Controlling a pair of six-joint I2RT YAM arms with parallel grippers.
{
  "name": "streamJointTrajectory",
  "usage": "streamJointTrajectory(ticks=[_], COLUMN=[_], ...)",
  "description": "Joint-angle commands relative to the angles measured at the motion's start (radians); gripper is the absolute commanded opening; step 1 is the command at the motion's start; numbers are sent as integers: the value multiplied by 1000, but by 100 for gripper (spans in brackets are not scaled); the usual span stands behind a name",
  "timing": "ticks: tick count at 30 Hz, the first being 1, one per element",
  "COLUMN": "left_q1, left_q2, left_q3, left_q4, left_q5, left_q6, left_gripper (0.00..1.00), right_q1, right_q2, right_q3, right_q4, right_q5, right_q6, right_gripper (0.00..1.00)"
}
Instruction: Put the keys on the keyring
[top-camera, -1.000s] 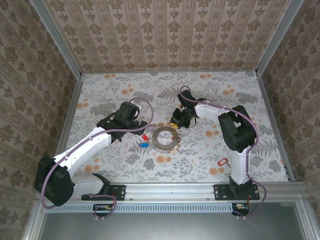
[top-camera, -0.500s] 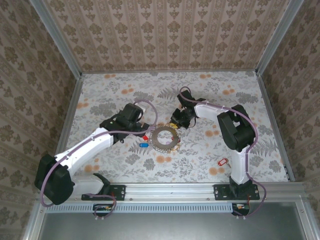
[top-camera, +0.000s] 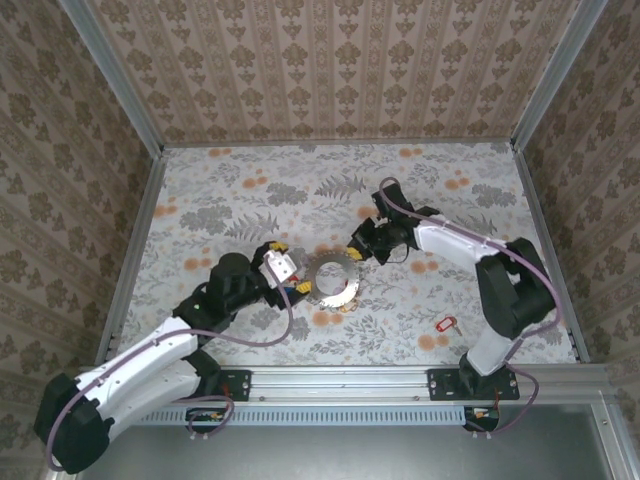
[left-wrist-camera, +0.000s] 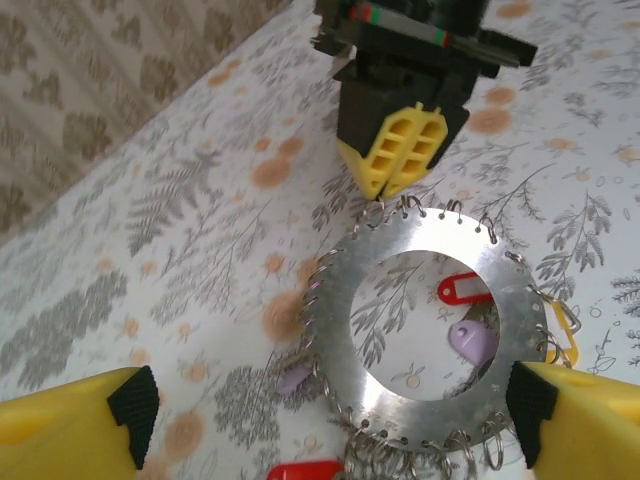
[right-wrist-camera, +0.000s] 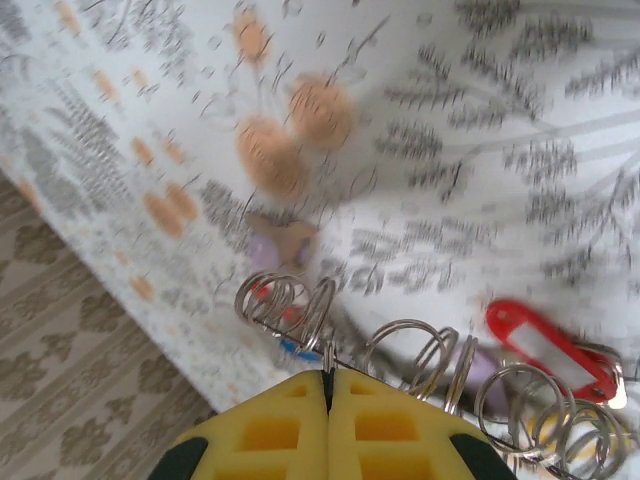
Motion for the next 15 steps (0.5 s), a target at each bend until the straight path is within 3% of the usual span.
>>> streamJointTrajectory(ticks=[1,8,15], left_q1=[-29,-114,-177], left_q2=[41,206,368], left_q3=[20,62,136], left_q4=[157,252,326], left_q5=[102,79,63], left_q6=[144,222,242], left_gripper=[86,62,47], right_q1=[-1,0,4], right_q2=[-85,-226,-271], right_q3=[-53,-100,-117], right_q4=[-12,-60,-63], right_q5=[-71,-102,-111], right_q6=[127,262,321], right_gripper=[0,0,0])
